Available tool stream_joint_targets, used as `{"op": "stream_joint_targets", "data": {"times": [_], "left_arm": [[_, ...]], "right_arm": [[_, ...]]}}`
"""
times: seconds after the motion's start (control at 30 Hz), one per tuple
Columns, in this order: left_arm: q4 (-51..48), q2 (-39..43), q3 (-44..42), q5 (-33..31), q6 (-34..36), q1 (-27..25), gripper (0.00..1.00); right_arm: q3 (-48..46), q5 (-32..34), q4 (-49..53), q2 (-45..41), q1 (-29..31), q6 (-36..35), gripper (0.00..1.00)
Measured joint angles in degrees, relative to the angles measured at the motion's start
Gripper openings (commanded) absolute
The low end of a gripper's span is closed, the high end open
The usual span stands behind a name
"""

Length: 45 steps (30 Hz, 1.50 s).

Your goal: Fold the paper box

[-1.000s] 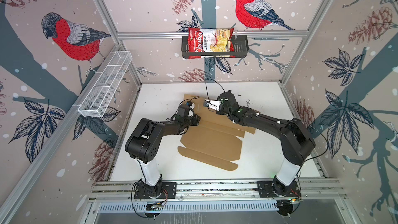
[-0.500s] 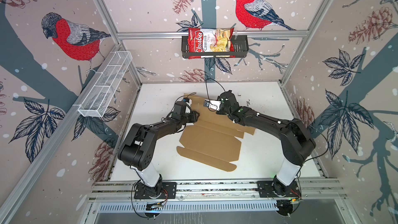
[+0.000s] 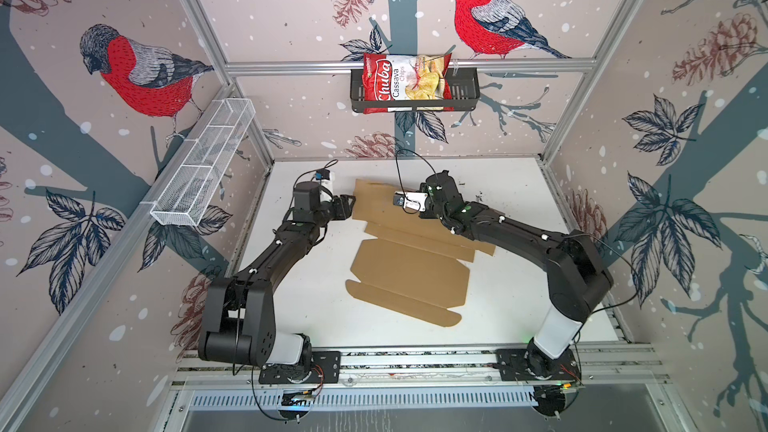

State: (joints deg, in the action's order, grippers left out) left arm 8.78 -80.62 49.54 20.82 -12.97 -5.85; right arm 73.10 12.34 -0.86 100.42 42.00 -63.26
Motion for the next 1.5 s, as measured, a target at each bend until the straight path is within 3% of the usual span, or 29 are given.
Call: {"op": "stream_joint_targets", "data": {"times": [0.13,0.2,0.3,0.63,1.0,1.3,1.5], "left_arm": [[2.6,0.0,2.9,3.3,5.6,-1.4,0.64],[3.8,-1.8,5.7,4.7,6.4,-1.6,0.6],[4.3,-5.9,10.4,5.7,5.6,-1.7,0.51],[1.3,-16.5,19.4,5.2,3.8,-4.0,0.36],[-0.8,-17.8,17.7,4.5,3.9,-6.9,0.28],[-1.1,-18.4,14.1,5.1,0.9,-8.9,0.27],[0.4,-18.8,13.8,5.5,-2.2,-9.7,0.28]], "right_arm": [[0.7,0.7,0.6,0.0,0.2,-1.3,0.0],[0.7,1.1,1.2,0.0,0.3,-1.7,0.0],[0.3,1.9,1.0,-0.1,0.9,-2.8,0.0],[-1.3,3.3,-1.0,-0.7,1.9,-3.9,0.0],[-1.6,3.7,-2.1,-0.7,2.2,-4.0,0.0],[-1.9,4.3,-2.4,-0.7,2.6,-4.0,0.0],[-3.7,8.3,-6.0,0.4,4.8,-3.7,0.0]]}}
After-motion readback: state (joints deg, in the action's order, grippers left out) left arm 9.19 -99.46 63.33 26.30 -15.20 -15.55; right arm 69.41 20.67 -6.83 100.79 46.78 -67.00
